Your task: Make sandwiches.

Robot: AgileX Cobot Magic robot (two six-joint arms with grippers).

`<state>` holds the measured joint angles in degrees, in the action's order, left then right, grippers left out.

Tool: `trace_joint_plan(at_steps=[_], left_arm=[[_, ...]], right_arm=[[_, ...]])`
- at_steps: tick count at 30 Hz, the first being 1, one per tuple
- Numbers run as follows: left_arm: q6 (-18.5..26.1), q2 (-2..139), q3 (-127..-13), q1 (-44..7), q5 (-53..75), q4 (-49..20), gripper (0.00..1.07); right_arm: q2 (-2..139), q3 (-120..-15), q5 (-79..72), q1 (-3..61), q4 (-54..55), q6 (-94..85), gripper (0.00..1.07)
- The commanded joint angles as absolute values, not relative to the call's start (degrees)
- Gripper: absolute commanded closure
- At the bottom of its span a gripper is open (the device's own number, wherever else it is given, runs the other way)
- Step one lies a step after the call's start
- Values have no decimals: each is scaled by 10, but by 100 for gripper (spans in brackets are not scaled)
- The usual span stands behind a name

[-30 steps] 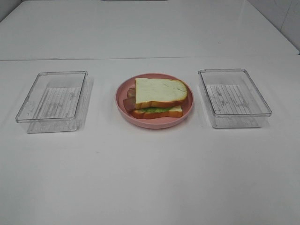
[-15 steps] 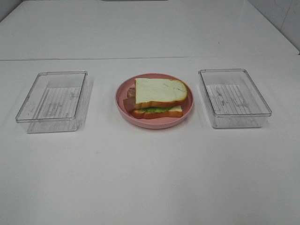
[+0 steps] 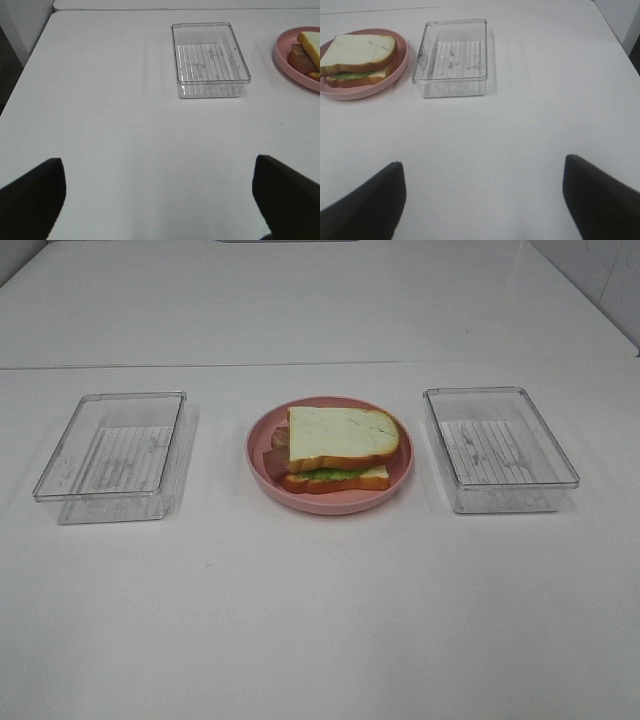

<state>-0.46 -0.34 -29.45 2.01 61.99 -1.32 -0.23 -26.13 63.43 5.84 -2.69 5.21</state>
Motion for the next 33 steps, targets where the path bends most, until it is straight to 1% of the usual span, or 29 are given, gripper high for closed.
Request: trace_joint_plan(at_steps=[1,2,4,6,12,33], left_arm=[[-5,-14,-295,22,617,-18,11],[-5,-14,-295,22,617,-18,11],[-5,-14,-295,22,617,-18,11],[-5,-14,-295,22,617,-18,11],[-5,-14,-295,22,617,-18,11],[-5,-10,-295,22,617,-17,11]], right_arm=[[-21,-260,630,43,-25,48,27],[-21,-260,630,43,-25,48,27],[-22,-260,630,13,-24,48,27],[-22,-260,630,10,-24,48,27],[-22,-260,630,30,-25,48,27],[-21,-260,630,30,-25,48,27]])
